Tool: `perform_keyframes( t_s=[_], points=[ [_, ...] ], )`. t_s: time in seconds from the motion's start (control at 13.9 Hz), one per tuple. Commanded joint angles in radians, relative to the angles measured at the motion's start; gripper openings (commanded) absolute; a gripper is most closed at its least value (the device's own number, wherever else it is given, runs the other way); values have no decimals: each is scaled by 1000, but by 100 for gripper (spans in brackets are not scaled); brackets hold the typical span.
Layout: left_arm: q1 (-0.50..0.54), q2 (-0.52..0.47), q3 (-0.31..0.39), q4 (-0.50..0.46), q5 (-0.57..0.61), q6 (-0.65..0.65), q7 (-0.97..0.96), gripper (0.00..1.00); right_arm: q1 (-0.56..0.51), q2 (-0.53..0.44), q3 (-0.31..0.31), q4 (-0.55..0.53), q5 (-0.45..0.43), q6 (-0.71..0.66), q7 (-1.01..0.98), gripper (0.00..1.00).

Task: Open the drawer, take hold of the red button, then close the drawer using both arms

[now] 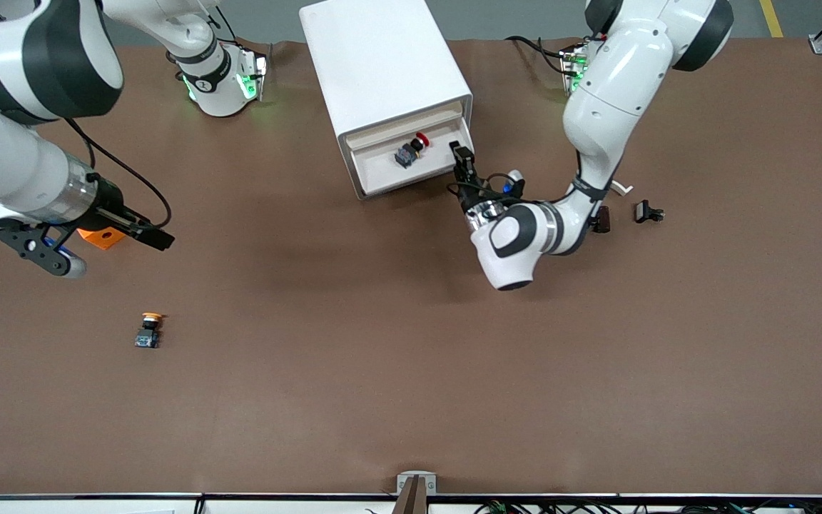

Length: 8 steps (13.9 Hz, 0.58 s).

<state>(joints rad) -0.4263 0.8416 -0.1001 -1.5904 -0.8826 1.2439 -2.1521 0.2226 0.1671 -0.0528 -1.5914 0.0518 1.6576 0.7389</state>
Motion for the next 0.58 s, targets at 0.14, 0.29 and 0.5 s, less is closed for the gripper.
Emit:
perform_keyframes(
  t_s=[0.14, 0.29, 0.5],
  points=[
    [75, 28, -1, 69, -16, 127, 15, 10, 122, 20, -7, -21, 66, 126, 248, 100],
    [93, 31, -1, 81, -18, 132, 21, 10, 194, 25, -7, -19, 65, 143, 356, 100],
    [98, 31, -1, 81, -18, 132, 23, 10, 312, 52, -9, -9, 51, 151, 505, 100]
  ],
)
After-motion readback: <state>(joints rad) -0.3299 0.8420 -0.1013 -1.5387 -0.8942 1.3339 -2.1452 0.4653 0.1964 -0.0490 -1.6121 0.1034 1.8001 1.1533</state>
